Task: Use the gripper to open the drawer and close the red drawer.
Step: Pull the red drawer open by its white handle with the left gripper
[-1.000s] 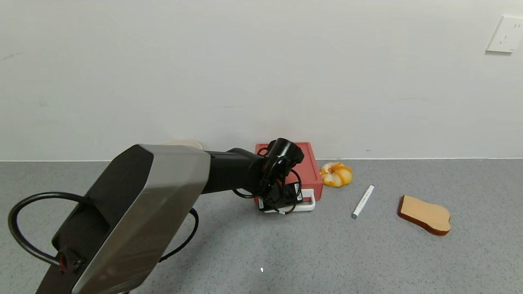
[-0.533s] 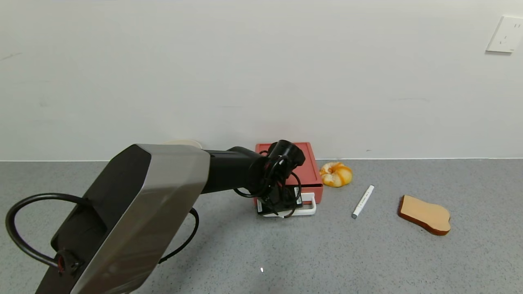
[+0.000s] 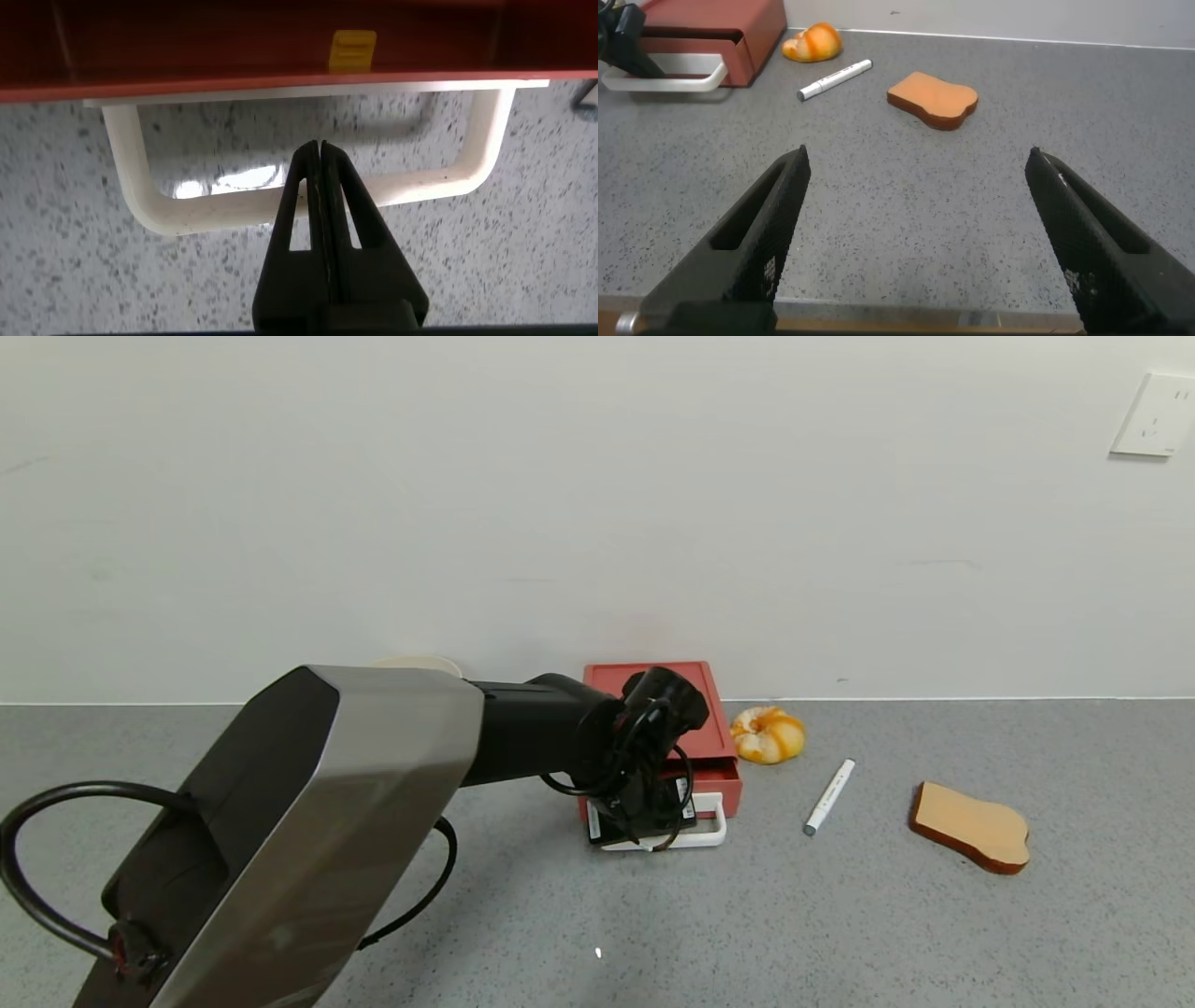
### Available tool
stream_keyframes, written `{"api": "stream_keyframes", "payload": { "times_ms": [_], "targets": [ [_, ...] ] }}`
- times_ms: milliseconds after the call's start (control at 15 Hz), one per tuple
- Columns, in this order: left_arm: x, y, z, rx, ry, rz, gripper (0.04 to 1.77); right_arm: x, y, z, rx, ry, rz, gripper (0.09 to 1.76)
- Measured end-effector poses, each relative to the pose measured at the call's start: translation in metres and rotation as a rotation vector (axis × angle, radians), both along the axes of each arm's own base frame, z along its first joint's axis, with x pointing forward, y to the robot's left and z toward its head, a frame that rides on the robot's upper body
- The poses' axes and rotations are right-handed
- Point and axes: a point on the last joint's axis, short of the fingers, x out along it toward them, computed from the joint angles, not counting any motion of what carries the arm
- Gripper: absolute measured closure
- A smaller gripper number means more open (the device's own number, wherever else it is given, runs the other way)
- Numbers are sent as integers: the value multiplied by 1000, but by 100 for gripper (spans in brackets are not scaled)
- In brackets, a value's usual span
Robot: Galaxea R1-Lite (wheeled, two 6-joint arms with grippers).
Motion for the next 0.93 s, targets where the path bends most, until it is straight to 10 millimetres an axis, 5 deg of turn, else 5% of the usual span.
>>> {"api": "stream_keyframes", "payload": {
  "times_ms": [933],
  "targets": [
    [-49,-7,1,22,87,30,170,0,0,0,-2,1,-1,15]
  ]
}}
